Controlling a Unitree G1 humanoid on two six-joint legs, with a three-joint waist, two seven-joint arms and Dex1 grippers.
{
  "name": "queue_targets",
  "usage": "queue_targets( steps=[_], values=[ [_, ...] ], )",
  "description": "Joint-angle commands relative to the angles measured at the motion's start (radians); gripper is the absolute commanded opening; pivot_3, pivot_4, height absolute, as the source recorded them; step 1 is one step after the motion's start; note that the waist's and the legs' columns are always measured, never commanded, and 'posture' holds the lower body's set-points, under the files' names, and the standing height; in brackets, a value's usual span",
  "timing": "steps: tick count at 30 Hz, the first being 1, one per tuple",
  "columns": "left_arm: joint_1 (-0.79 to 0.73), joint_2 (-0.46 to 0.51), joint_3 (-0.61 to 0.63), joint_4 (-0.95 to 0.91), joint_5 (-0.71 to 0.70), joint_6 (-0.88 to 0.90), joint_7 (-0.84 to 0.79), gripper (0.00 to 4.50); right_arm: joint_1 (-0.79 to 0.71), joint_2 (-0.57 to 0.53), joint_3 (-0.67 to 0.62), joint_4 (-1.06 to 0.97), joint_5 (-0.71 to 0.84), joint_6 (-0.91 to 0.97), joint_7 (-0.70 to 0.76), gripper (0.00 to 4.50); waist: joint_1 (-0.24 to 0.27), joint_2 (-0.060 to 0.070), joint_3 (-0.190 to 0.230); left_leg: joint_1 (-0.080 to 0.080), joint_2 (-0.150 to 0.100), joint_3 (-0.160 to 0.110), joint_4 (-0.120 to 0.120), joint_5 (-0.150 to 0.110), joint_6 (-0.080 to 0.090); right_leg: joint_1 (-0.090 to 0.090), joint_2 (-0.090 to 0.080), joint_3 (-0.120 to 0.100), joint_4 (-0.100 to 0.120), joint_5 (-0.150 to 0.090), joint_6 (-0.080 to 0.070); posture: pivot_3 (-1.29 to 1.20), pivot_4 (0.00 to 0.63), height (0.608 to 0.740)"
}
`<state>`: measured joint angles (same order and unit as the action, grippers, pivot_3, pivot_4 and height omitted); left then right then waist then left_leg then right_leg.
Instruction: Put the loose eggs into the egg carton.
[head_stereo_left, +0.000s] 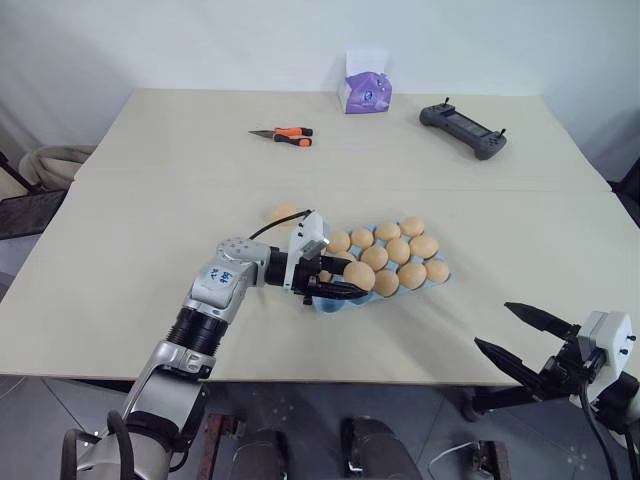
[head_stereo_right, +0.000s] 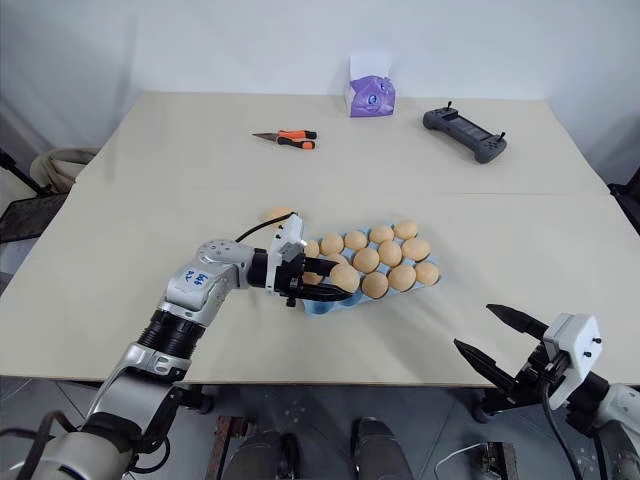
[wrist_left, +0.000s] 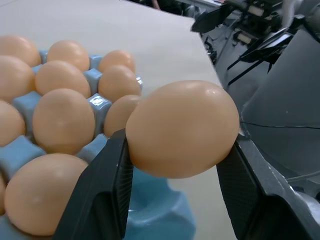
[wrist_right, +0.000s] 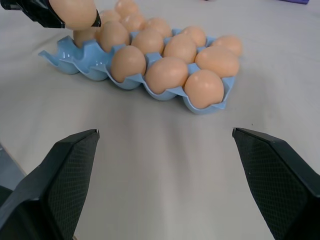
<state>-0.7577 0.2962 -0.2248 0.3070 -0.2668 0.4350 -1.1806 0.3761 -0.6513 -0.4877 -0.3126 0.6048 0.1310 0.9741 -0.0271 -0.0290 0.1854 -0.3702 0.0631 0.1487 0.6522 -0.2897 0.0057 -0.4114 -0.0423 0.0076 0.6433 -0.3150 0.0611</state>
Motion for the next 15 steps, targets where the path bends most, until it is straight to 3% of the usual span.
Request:
queue_targets(
  steps=[1,5,6,15],
  values=[
    [-0.034,-0.016,-0.011,0.027,0.019,-0.039,0.012,3.06,0.014,0.016,-0.030,-0.053,0.005,-0.011,-0.029,4.50,0.000,0.000,0.000,0.000,0.000,0.000,0.000,0.000,0.000,0.000,0.000,0.000,0.000,0.000,0.000,0.00,0.150,0.740],
    [-0.038,-0.021,-0.015,0.035,0.019,-0.043,0.002,4.31,0.013,0.018,-0.021,-0.073,0.003,-0.002,-0.053,4.50,-0.001,0.000,0.000,0.000,0.000,0.000,0.000,0.000,0.000,0.000,0.000,0.000,0.000,0.000,0.000,0.00,0.150,0.740],
    [-0.036,-0.022,-0.017,0.033,0.021,-0.042,0.003,4.44,0.013,0.018,-0.019,-0.080,0.004,0.003,-0.060,4.50,-0.001,0.000,0.000,0.000,0.000,0.000,0.000,0.000,0.000,0.000,0.000,0.000,0.000,0.000,0.000,0.00,0.150,0.740],
    [-0.040,-0.016,0.037,-0.035,-0.003,-0.045,0.067,4.44,0.001,0.009,-0.014,-0.094,0.007,0.027,-0.078,4.50,0.000,0.000,0.000,0.000,0.000,0.000,-0.001,0.000,0.000,0.000,0.000,0.000,0.000,0.000,0.000,0.00,0.150,0.740]
  ],
)
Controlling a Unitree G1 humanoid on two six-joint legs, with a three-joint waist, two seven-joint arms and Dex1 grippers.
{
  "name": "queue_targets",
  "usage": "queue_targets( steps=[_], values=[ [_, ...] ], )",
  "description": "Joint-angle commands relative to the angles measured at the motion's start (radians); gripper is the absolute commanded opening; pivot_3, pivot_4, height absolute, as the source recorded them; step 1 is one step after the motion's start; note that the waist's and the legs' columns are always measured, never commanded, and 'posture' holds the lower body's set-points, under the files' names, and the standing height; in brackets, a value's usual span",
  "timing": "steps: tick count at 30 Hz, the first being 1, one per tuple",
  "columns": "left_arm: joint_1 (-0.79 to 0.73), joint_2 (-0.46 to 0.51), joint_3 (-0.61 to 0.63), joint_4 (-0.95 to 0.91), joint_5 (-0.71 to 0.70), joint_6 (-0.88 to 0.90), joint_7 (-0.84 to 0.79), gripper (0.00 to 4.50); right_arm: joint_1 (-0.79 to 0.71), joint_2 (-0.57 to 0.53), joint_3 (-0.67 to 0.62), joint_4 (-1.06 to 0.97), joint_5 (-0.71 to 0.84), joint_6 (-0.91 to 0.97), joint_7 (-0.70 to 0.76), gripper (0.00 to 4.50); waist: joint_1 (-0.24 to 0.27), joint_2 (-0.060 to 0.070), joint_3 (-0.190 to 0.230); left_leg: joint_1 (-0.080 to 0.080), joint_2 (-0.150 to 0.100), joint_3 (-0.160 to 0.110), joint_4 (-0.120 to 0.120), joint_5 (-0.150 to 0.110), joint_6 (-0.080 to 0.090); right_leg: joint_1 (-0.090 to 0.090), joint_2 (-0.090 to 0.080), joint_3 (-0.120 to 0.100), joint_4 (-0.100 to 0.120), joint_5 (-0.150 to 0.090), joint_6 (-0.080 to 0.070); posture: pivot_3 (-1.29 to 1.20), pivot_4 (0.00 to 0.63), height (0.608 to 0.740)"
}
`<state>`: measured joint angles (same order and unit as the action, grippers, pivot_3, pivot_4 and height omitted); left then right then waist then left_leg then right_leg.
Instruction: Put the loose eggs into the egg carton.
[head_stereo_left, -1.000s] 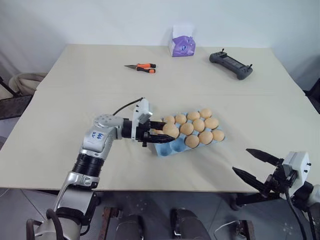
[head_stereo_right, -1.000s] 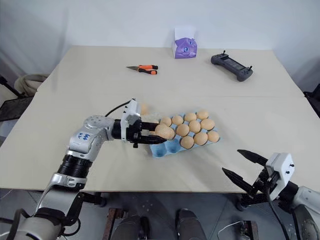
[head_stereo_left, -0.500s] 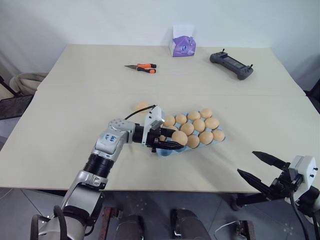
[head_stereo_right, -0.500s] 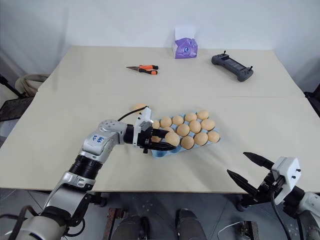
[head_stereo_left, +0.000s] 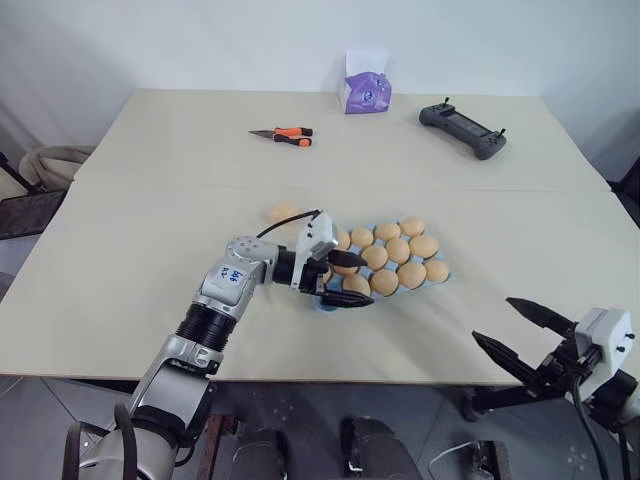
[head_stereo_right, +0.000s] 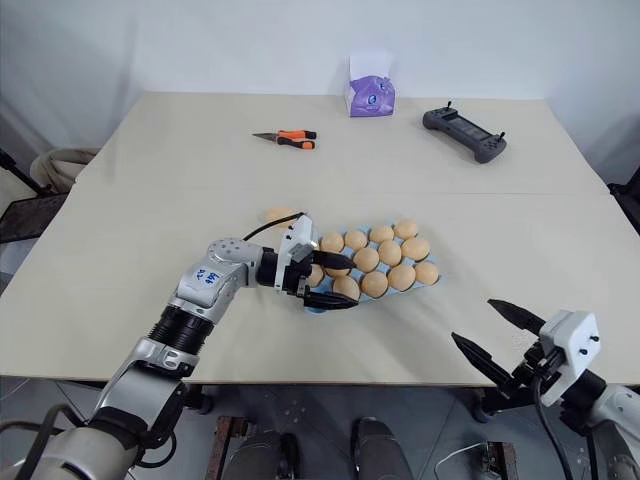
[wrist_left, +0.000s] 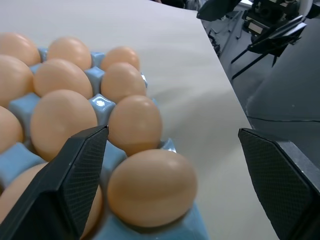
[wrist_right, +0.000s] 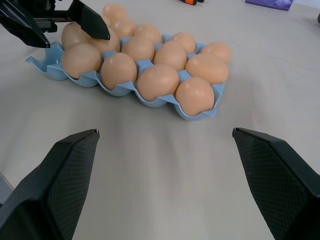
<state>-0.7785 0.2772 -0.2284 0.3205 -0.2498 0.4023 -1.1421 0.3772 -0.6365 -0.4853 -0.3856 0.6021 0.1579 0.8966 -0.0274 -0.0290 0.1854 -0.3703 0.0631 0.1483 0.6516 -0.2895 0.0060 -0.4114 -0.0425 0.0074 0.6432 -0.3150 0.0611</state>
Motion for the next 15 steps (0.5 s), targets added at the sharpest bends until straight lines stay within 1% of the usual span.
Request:
queue_targets(
  steps=[1,4,8,15],
  values=[
    [-0.028,0.011,0.081,-0.064,-0.037,-0.014,0.051,4.44,-0.004,-0.008,-0.017,-0.011,0.010,-0.002,0.007,4.50,0.000,0.000,0.000,0.000,0.000,0.000,0.000,0.000,0.000,0.000,0.000,0.000,0.000,0.000,0.000,0.00,0.150,0.740],
    [-0.037,0.045,0.194,-0.096,-0.063,-0.017,0.140,4.44,-0.026,-0.020,-0.014,0.025,0.010,-0.005,0.031,4.50,-0.003,0.000,0.000,0.000,0.000,0.000,0.000,0.000,0.000,-0.001,0.000,0.000,0.000,0.000,0.000,0.00,0.150,0.740],
    [-0.003,0.076,0.286,-0.128,-0.060,-0.047,0.249,4.44,-0.066,-0.033,0.003,0.068,0.004,-0.005,0.055,4.50,0.000,0.000,0.000,0.001,0.000,0.000,0.000,0.000,0.000,0.000,0.000,0.000,0.001,0.000,0.000,0.00,0.150,0.740],
    [0.123,0.120,0.417,-0.240,-0.053,-0.048,0.443,4.44,-0.146,-0.047,0.041,0.148,-0.018,-0.016,0.100,4.50,0.001,0.000,0.000,0.000,0.000,0.000,0.000,0.000,0.000,0.000,-0.001,-0.001,0.000,0.000,0.000,0.00,0.150,0.740]
  ],
)
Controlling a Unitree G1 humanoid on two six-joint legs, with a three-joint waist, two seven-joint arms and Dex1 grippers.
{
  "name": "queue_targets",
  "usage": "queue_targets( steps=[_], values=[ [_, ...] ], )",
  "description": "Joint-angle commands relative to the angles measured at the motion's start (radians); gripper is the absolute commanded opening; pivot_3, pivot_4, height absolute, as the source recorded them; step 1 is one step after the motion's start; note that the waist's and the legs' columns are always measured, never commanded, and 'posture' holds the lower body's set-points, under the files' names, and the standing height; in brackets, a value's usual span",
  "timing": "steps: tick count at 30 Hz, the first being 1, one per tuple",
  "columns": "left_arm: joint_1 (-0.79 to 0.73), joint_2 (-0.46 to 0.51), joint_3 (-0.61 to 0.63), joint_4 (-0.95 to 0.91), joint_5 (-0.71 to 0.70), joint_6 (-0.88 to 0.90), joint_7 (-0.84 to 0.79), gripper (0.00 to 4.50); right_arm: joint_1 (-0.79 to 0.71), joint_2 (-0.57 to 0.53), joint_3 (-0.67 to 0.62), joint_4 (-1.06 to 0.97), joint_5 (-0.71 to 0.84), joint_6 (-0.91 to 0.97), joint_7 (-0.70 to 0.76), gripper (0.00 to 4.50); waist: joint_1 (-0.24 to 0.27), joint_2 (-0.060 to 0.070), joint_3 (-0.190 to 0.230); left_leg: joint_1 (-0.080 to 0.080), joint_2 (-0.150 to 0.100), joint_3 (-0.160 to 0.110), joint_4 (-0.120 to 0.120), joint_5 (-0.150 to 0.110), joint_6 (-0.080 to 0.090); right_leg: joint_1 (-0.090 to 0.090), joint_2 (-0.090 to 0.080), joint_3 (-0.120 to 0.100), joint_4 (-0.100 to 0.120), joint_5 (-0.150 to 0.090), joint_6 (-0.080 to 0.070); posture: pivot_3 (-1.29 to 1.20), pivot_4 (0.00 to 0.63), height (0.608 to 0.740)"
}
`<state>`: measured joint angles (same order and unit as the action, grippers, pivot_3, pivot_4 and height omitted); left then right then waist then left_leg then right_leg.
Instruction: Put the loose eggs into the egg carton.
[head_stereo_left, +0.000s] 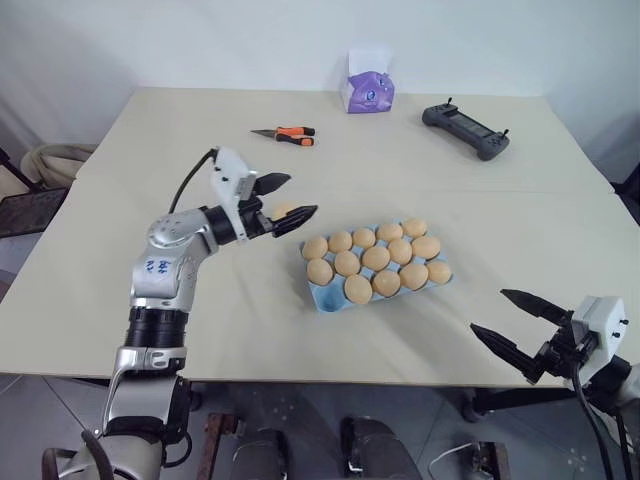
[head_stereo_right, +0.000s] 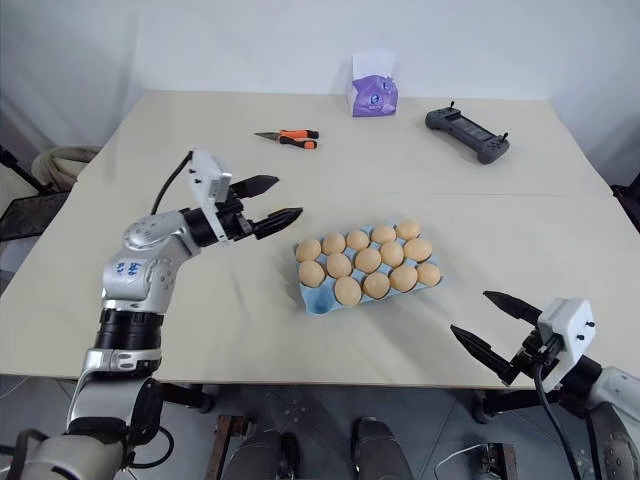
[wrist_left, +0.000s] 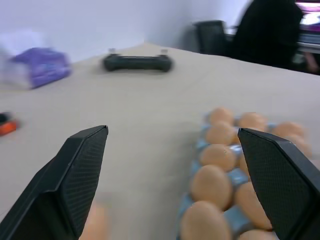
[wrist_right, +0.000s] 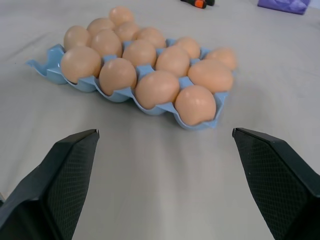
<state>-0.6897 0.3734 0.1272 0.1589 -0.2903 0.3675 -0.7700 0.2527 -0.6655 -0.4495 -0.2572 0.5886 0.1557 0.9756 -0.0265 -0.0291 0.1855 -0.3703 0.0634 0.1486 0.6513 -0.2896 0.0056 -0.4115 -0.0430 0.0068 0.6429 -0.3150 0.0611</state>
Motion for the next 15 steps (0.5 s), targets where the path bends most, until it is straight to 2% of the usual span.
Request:
queue_targets(
  steps=[1,4,9,15],
  values=[
    [0.050,0.029,0.072,-0.091,-0.017,-0.007,0.085,4.44,-0.029,-0.018,0.009,0.027,-0.006,-0.015,0.026,4.50,-0.001,0.000,0.000,0.000,0.000,0.000,0.000,0.000,0.000,0.000,0.000,0.000,0.000,0.000,0.000,0.00,0.150,0.740],
    [0.121,0.043,0.098,-0.149,-0.031,-0.023,0.101,4.44,-0.050,-0.018,0.015,0.052,-0.016,-0.021,0.038,4.50,0.000,0.000,0.000,0.000,0.000,0.000,-0.001,0.000,-0.001,0.000,0.000,0.000,0.000,0.000,0.000,0.00,0.150,0.740],
    [0.331,0.073,0.208,-0.294,-0.052,0.012,0.182,4.44,-0.079,-0.019,0.027,0.077,-0.024,-0.023,0.055,4.50,-0.006,0.001,0.000,0.002,0.001,0.002,-0.001,0.000,-0.001,0.000,0.000,0.001,0.000,0.000,0.000,0.00,0.150,0.740],
    [0.608,0.089,0.292,-0.461,-0.177,0.037,0.116,4.44,-0.081,-0.029,0.021,0.086,-0.023,-0.022,0.070,4.50,-0.001,0.000,0.000,0.002,0.001,0.001,-0.002,-0.001,-0.001,0.000,-0.001,0.000,-0.001,-0.001,-0.001,0.00,0.150,0.740]
  ],
)
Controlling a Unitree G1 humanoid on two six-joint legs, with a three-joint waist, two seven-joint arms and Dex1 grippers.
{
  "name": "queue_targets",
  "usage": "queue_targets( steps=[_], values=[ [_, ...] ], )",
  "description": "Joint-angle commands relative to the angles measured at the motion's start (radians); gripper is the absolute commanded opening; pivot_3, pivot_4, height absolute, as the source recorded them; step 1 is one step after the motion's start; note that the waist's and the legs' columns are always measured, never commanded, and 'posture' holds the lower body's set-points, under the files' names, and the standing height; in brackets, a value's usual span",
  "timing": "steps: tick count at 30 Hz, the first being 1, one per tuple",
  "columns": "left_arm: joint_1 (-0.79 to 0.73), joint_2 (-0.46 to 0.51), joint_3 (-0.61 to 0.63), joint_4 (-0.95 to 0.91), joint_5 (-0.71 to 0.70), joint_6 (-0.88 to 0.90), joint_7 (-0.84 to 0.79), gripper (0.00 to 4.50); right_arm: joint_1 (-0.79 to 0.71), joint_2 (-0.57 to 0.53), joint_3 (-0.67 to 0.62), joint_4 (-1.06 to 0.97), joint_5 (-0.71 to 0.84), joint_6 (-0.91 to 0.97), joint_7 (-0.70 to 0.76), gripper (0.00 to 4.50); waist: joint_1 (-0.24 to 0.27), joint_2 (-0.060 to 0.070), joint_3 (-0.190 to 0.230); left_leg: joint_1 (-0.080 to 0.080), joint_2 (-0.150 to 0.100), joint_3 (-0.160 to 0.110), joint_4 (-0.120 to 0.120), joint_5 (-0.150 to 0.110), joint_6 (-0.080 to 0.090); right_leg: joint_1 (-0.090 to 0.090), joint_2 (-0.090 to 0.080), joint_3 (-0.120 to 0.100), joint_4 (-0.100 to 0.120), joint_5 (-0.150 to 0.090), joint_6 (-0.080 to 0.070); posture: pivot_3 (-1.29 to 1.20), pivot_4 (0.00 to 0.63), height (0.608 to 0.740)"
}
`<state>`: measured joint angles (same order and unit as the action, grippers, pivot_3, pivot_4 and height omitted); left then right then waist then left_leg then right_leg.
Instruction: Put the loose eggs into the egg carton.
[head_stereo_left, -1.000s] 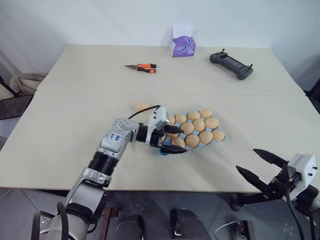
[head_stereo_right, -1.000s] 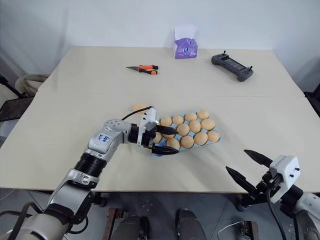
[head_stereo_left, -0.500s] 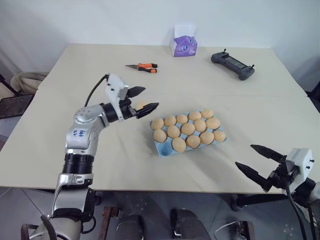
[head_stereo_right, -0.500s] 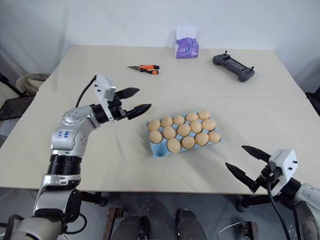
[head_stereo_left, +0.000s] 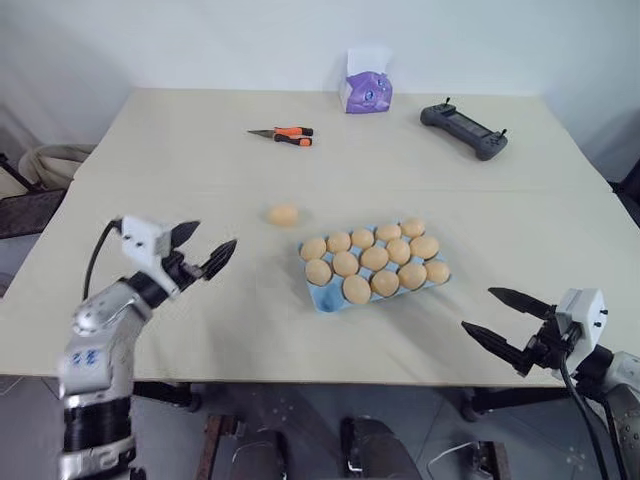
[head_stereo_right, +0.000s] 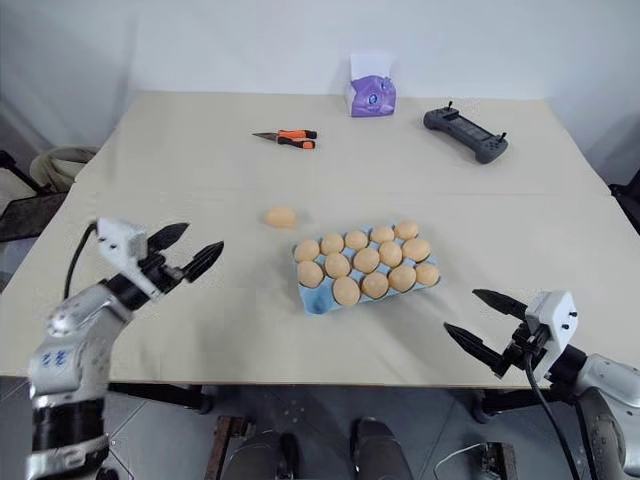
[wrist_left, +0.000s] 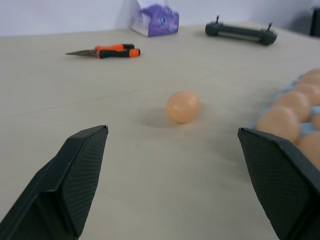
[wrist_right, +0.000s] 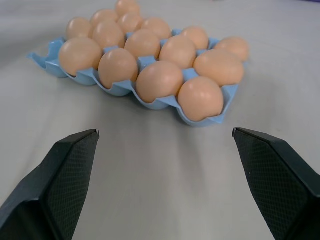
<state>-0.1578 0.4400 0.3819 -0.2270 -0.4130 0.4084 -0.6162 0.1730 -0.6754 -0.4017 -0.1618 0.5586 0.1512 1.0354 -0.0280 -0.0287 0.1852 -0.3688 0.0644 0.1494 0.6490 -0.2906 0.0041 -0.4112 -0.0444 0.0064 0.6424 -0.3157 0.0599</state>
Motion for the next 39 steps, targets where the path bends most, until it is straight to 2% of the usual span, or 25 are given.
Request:
queue_targets(
  steps=[1,9,16,20,26,32,39],
  values=[
    [0.105,0.030,0.045,-0.073,-0.060,-0.015,-0.049,4.44,-0.002,-0.020,-0.027,-0.009,0.008,-0.017,0.011,4.50,0.002,0.000,0.000,0.000,0.000,0.000,0.000,-0.001,-0.001,0.000,0.000,0.000,0.000,0.000,0.000,0.00,0.150,0.740],
    [0.117,0.037,0.037,-0.053,-0.099,-0.055,-0.074,4.44,-0.022,-0.021,-0.011,-0.004,0.004,-0.011,0.009,4.50,0.000,0.000,0.000,0.000,0.000,-0.001,0.000,-0.001,-0.002,0.001,-0.001,-0.001,-0.005,0.003,-0.003,0.00,0.150,0.740],
    [-0.107,0.065,-0.055,0.129,-0.048,-0.061,-0.060,4.44,-0.020,-0.014,-0.003,-0.019,0.001,-0.006,-0.004,4.50,0.002,0.000,0.000,-0.001,0.000,-0.001,0.000,-0.001,-0.001,0.001,0.000,-0.001,-0.005,0.003,-0.003,0.00,0.150,0.740],
    [-0.415,0.039,-0.156,0.461,0.055,-0.109,-0.030,4.44,-0.018,-0.010,-0.003,-0.026,-0.003,-0.006,-0.017,4.50,0.008,-0.001,0.000,-0.002,-0.001,-0.001,0.001,0.001,0.001,0.001,0.001,-0.003,-0.006,0.004,-0.001,0.00,0.150,0.740],
    [-0.713,-0.004,-0.270,0.922,0.176,-0.257,-0.093,4.44,0.013,0.005,-0.005,-0.057,-0.003,-0.004,-0.048,4.50,0.008,-0.001,0.000,-0.003,-0.001,0.002,-0.001,0.000,0.003,0.000,0.002,-0.001,-0.010,0.004,0.001,0.00,0.150,0.740],
    [-0.909,-0.061,-0.315,1.276,0.259,-0.404,-0.118,4.44,0.033,0.019,-0.011,-0.060,-0.007,-0.016,-0.069,4.50,0.002,-0.001,0.000,-0.007,0.001,0.004,-0.001,0.000,-0.003,-0.003,0.005,-0.001,-0.013,0.003,0.002,0.00,0.150,0.740],
    [-1.011,-0.098,-0.323,1.464,0.328,-0.442,-0.051,4.44,0.076,0.028,-0.034,-0.069,-0.005,-0.034,-0.078,4.50,0.002,-0.002,0.001,-0.007,0.001,0.006,0.000,-0.001,-0.002,-0.003,0.005,-0.001,-0.014,0.003,0.004,0.00,0.150,0.740]
  ],
)
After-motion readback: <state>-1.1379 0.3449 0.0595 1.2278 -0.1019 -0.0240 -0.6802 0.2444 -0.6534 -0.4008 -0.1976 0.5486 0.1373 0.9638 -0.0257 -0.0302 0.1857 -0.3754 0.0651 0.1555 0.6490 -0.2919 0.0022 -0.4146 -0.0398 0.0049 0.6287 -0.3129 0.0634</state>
